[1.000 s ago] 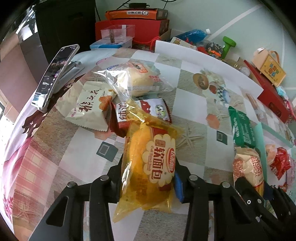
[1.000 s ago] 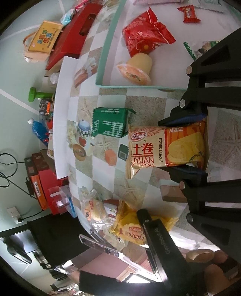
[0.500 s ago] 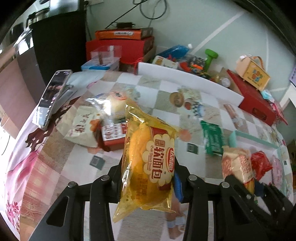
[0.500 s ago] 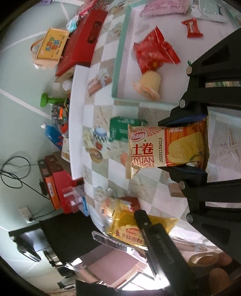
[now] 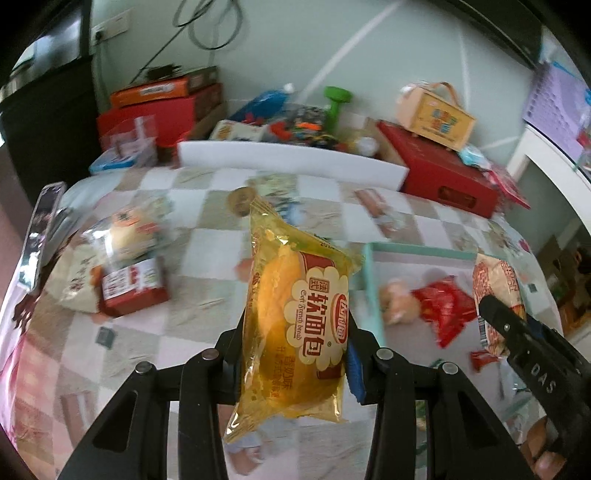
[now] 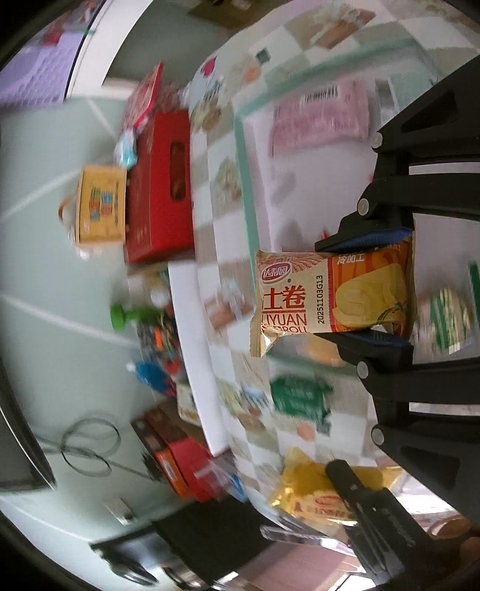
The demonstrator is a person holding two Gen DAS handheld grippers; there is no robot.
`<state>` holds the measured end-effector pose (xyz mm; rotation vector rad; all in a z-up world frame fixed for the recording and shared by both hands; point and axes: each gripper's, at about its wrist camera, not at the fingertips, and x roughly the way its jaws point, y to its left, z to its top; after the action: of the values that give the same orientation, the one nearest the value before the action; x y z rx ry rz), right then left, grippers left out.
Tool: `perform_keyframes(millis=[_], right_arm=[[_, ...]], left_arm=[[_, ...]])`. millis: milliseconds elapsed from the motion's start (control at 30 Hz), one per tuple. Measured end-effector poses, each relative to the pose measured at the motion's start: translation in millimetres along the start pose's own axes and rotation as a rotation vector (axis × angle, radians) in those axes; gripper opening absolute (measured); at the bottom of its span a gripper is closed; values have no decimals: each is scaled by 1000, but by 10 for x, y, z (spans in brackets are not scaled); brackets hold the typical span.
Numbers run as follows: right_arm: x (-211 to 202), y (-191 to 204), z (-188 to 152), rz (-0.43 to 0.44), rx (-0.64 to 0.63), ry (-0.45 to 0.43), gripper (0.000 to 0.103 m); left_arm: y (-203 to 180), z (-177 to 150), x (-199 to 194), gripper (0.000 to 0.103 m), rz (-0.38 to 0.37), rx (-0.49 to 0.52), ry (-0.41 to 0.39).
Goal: Organize snacks
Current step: 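Lift both bread packs and carry them toward the white tray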
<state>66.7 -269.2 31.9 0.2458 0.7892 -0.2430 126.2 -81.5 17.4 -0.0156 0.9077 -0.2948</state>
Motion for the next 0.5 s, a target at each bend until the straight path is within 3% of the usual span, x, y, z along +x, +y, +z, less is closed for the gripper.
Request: perform_keyframes(millis=[267,500], right_arm=[[-89,-573,27,-105,104,-14,40],[14,-740,-23,-106,144,20,40]], left_arm=[[-564,1,95,44,-52,120,10],[-952,-147,290,44,-83,209,68]])
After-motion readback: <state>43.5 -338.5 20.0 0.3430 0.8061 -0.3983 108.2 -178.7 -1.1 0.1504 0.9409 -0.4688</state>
